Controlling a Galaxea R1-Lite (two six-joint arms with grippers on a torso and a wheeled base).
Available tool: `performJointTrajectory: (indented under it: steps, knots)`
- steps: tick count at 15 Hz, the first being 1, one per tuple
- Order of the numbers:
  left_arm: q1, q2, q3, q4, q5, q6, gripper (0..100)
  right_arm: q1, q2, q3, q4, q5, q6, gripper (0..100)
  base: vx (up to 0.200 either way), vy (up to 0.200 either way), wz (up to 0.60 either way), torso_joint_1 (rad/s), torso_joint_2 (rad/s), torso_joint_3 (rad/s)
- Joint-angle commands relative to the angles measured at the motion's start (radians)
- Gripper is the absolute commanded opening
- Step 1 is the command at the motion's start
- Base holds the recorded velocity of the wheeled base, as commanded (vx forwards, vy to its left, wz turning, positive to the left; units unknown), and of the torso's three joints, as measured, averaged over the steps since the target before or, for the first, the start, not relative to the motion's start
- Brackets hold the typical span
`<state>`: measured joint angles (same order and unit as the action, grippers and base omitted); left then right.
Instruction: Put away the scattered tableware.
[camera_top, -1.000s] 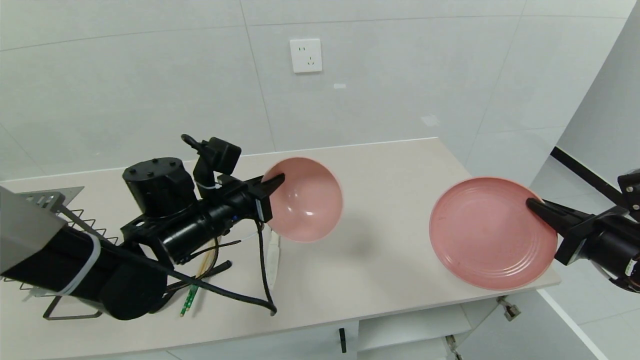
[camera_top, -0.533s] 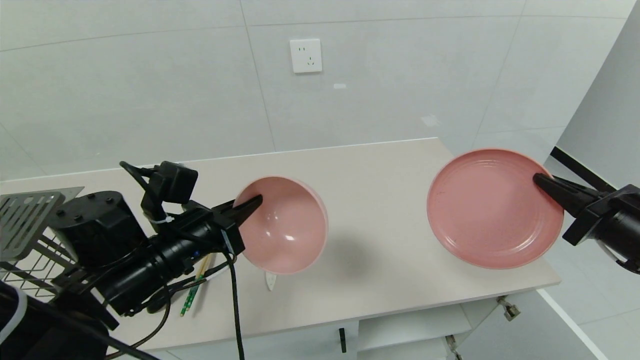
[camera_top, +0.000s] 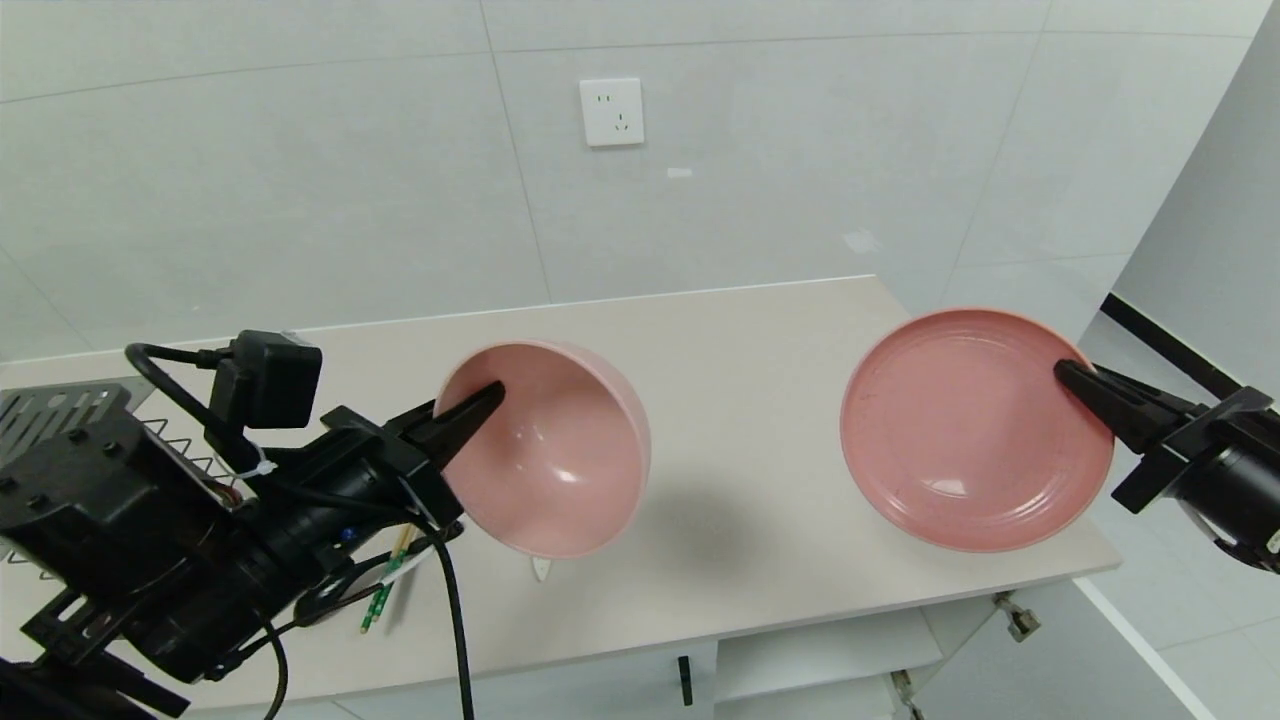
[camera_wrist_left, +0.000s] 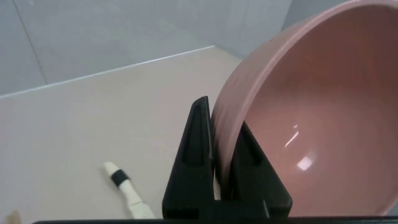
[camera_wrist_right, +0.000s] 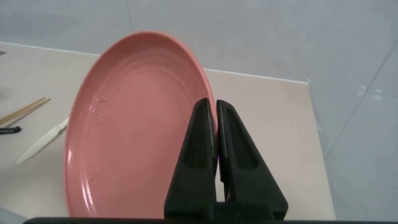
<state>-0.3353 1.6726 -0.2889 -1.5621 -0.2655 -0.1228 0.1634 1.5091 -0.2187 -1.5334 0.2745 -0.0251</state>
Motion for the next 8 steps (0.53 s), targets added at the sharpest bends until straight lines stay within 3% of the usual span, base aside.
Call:
performJointTrajectory:
  steps: [1,2,4,6,8]
  knots:
    - [-0.031,-0.031,0.016,-0.006,0.031,-0.084,0,-0.001,0.056,0.013,-0.037,0.000,-0.001,0,0.000,0.000,0.00,0.000,0.00,0.000]
    - [-0.033,-0.005,0.010,-0.009,0.045,-0.127,0,-0.002,0.056,0.016,-0.037,0.000,-0.004,0,0.000,0.000,0.00,0.000,0.00,0.000]
    - [-0.024,0.019,0.002,-0.009,0.085,-0.113,0,-0.002,0.023,0.009,-0.037,0.000,-0.006,0,0.000,0.000,0.00,0.000,0.00,0.000]
    - [-0.050,0.018,-0.010,-0.009,0.086,-0.107,0,-0.002,-0.004,0.009,-0.037,0.000,-0.009,0,0.000,0.000,0.00,0.000,0.00,0.000]
    - [-0.054,0.022,0.024,-0.009,0.089,-0.032,0,0.001,-0.023,-0.002,-0.037,0.002,-0.024,0,0.000,0.000,0.00,0.000,0.00,0.000]
